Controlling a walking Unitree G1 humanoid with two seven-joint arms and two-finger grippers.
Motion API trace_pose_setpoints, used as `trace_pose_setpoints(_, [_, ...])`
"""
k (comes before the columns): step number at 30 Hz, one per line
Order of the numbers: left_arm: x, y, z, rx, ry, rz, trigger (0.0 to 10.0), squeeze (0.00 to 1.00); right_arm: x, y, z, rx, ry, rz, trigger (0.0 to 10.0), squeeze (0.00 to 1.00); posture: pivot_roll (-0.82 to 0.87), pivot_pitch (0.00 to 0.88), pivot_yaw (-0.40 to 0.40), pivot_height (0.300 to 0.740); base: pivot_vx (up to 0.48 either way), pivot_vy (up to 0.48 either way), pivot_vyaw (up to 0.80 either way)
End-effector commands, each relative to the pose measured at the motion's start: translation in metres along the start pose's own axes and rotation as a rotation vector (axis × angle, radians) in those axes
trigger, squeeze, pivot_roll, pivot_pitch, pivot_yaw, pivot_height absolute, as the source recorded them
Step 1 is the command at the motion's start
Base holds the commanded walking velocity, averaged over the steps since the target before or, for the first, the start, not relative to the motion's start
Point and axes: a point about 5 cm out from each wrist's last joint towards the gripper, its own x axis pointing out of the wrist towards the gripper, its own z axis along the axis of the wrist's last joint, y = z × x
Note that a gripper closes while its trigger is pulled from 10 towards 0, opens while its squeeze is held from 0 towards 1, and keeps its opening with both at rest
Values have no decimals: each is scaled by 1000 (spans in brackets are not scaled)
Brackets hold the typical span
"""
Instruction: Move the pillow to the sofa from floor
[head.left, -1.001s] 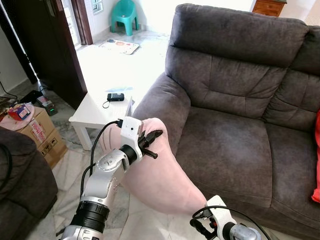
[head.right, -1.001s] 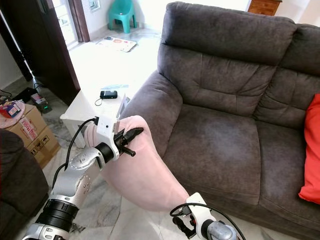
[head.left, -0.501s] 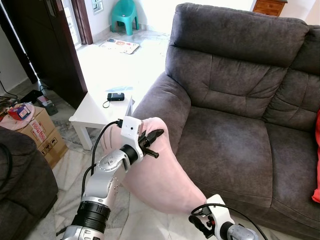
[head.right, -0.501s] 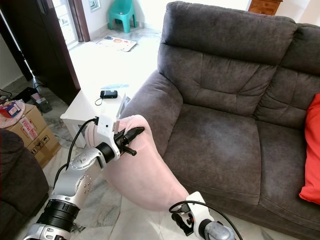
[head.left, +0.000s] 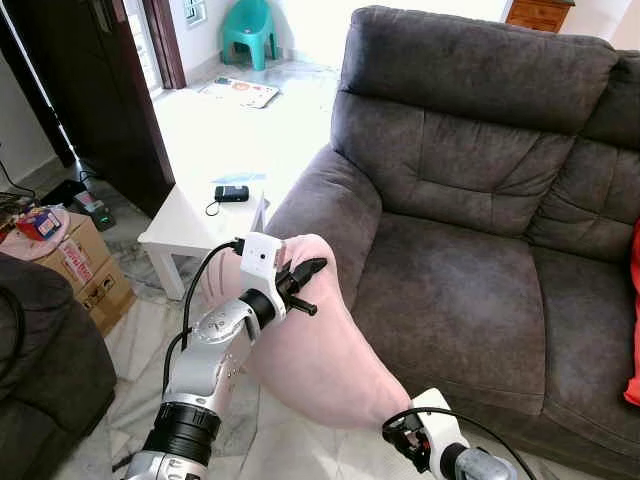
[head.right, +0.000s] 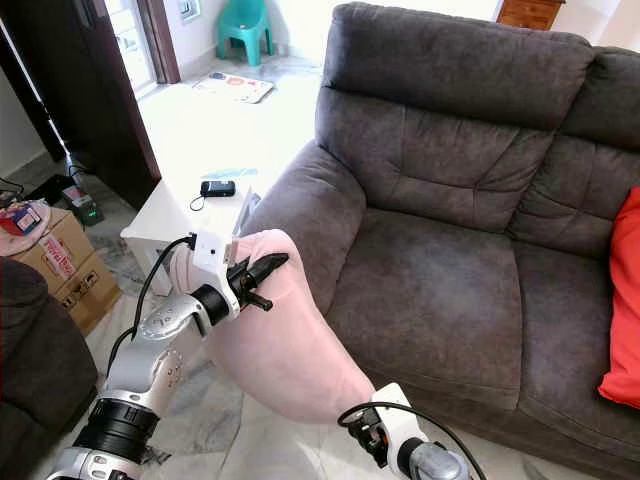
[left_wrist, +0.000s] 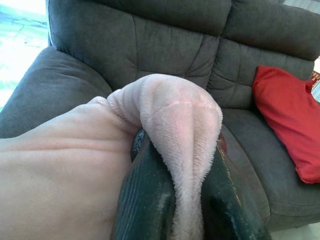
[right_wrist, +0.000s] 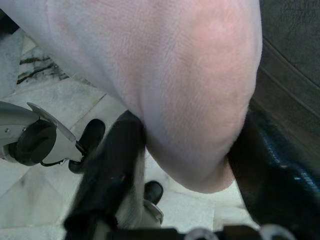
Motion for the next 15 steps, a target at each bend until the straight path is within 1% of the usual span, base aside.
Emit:
trace_pose_setpoints(1, [8, -11, 30, 31, -125, -66, 10000, 0, -1, -1, 0, -9, -1, 5, 0, 0, 128, 0, -72, 740, 0, 0, 0])
trace_pose_setpoints(3, [8, -11, 28, 42, -116, -67, 10000, 0, -1, -1, 0, -15, -1, 2, 0, 0, 126, 0, -69, 740, 0, 0, 0])
trace_pose_setpoints(5, [8, -10, 26, 52, -107, -65, 10000, 0, -1, -3, 2, 1, -18, -6, 0, 0, 125, 0, -67, 740, 0, 0, 0])
trace_pose_setpoints(15, [3, -3, 23, 63, -95, -35, 10000, 0, -1, -4, 5, 0, -40, -14, 0, 0, 118, 0, -58, 740, 0, 0, 0])
